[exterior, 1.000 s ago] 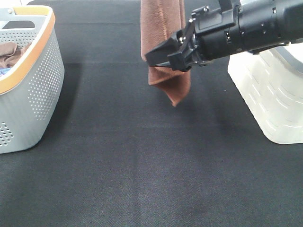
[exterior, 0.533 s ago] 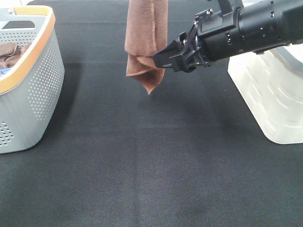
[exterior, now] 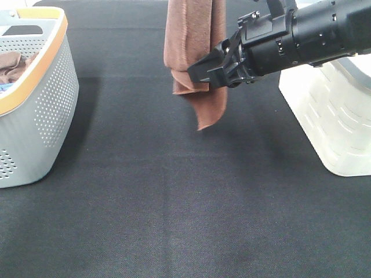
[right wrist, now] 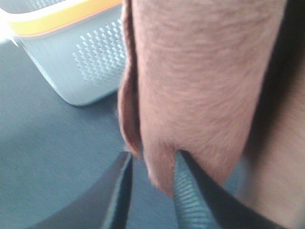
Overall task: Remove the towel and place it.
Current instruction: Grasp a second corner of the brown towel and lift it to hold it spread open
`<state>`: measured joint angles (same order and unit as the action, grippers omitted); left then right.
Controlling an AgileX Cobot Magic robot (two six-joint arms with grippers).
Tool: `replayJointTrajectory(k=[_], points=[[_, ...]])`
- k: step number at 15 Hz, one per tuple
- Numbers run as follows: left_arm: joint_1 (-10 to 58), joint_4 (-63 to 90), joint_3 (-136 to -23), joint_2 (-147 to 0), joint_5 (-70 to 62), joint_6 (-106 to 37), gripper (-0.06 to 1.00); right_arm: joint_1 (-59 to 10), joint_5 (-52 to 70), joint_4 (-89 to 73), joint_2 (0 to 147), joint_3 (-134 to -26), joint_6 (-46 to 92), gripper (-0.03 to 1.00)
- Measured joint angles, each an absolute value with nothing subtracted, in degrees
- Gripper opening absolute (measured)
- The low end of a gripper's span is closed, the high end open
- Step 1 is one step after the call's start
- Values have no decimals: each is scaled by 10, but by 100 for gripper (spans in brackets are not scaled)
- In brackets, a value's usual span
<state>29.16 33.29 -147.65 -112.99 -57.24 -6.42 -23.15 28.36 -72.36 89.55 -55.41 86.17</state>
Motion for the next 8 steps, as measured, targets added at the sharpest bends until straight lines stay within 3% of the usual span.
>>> replayJointTrajectory(k=[6,8], points=[[292,340,-1477,-1130,-572,-65,0,-231,274,-775,896,-554,872,27],[292,353,-1477,-1130,-572,-65,0,-231,258,-785,896,-554,872,33]])
